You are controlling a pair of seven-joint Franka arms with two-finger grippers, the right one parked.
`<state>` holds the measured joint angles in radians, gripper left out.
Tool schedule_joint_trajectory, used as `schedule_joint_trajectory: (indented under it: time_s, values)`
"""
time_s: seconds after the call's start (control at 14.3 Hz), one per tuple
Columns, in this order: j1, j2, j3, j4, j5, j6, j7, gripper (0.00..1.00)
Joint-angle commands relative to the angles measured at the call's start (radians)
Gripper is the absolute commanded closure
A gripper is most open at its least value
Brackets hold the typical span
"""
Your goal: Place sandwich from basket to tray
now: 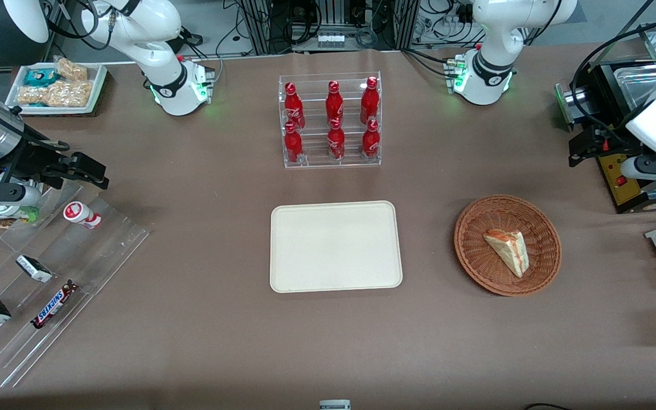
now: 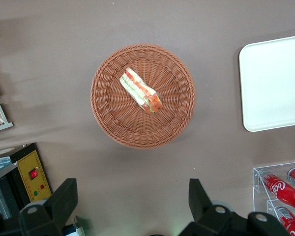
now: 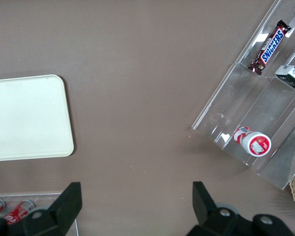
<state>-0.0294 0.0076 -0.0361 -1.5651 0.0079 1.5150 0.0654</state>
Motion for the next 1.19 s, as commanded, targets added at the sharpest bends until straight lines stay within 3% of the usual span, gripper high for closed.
schedule_joint_trajectory:
  time_s: [0.0, 0.7, 0.91, 1.12]
  values:
    - [0.014, 0.006, -0.016, 0.005, 0.003, -0.019, 0.014, 0.00]
    - [0.019, 0.031, -0.012, -0.058, 0.006, -0.009, 0.005, 0.00]
    - [0.019, 0.074, -0.011, -0.149, 0.020, 0.098, -0.006, 0.00]
    - [0.016, 0.074, -0.011, -0.323, 0.049, 0.314, -0.058, 0.00]
